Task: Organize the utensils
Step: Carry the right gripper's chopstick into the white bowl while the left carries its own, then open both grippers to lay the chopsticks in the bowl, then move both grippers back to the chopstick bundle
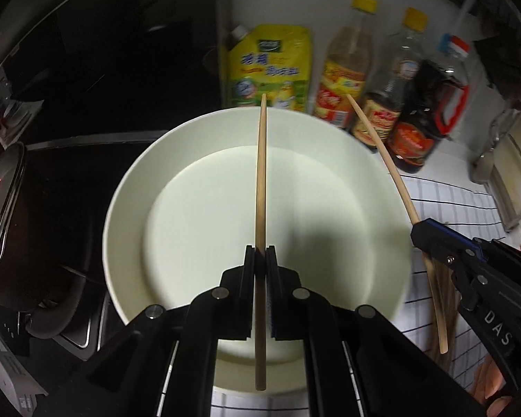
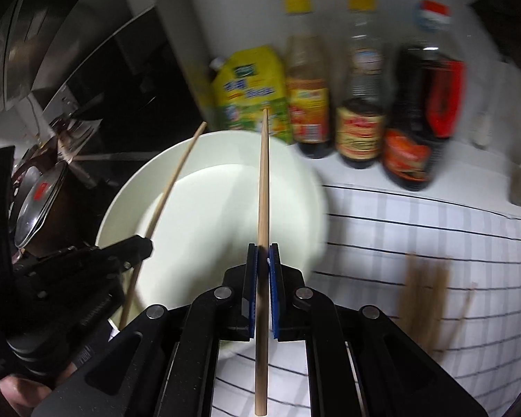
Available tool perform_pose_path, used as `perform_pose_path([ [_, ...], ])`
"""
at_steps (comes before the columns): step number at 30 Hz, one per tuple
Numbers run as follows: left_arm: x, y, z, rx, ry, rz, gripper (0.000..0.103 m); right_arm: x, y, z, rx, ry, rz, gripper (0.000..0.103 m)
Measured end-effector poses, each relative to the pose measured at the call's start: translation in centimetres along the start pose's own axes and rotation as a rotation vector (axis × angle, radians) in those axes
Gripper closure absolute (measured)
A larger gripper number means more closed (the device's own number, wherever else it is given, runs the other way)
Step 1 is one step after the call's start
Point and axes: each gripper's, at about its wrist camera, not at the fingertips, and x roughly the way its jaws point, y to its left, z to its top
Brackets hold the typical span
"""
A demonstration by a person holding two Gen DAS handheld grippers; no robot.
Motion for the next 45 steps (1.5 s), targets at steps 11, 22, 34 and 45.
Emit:
perform_pose_path([
  [11,4.5,4.2,-0.1,-0.006,0.063,-0.001,0.096,7.8,4.3,0.7,-0.011,0.119,-0.005,0.097],
  [22,5.3,5.2,0.4,-0.019,0.092,-0.017,0.09,9.8,3.2,0.1,0.052,0.164,-0.033,0.091],
  [34,2.7,5.4,0.4,-0.03,0.04,0.015,0.044,5.7,2.4,-0.4,0.062,0.099,-0.077,0.086],
  [45,-0.6,4.2,-1.0,-0.025,0.005,0.024,0.033,1.3,1.5,-2.1,0.066,0.045,-0.084,0.074],
])
